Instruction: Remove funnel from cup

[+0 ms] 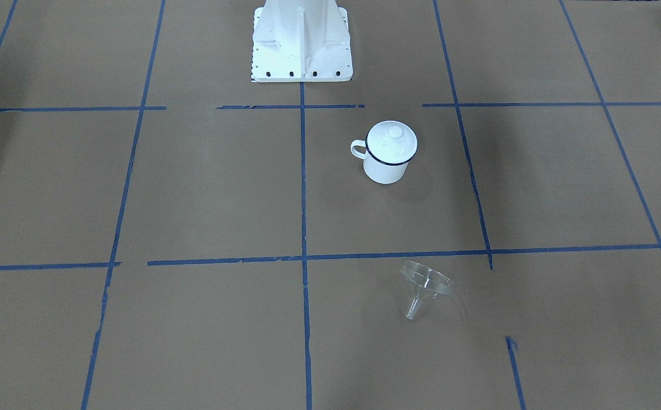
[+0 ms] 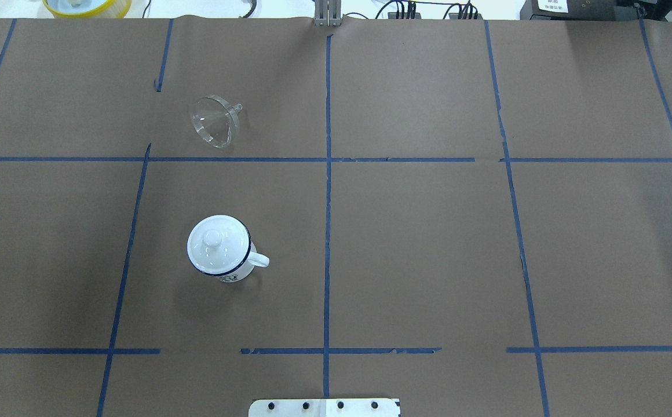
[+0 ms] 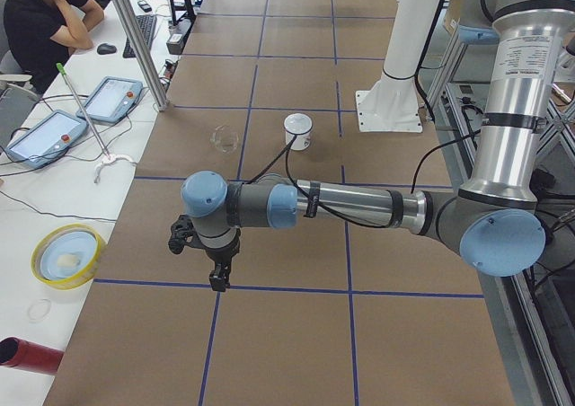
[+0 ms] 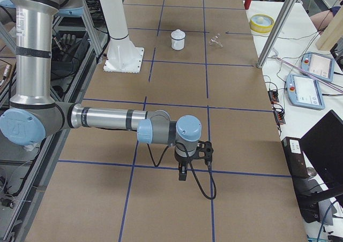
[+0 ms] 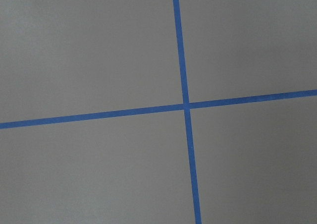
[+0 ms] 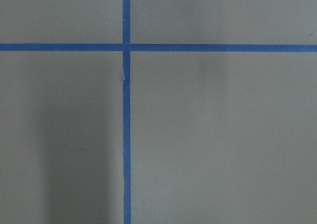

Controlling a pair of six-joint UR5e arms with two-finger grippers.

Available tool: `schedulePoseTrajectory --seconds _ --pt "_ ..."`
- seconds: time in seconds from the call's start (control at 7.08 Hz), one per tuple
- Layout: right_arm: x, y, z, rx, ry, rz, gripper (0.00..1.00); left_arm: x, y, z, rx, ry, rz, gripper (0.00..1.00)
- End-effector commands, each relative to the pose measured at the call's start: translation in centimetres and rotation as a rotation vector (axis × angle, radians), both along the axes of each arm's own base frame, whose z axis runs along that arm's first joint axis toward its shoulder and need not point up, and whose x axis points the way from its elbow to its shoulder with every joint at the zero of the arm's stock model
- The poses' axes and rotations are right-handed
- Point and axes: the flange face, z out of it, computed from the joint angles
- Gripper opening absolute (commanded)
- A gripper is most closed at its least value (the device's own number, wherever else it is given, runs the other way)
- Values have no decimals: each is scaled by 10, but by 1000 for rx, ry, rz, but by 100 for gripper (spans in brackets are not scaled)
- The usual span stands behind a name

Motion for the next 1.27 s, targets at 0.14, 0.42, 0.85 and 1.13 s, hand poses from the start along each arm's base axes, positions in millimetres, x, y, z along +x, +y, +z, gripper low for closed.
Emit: schedulePoseTrajectory --seconds 0.14,0.42,0.85,1.13 --pt "0 0 0 0 0 0 100 4 -2 -13 -63 7 -84 100" --pt "0 0 0 0 0 0 100 14 -4 -15 -83 6 -94 100" --pt "0 0 -1 1 0 0 100 15 -3 -7 -102 12 -91 100" --pt "0 0 0 0 0 0 100 16 0 18 -148 47 -87 100"
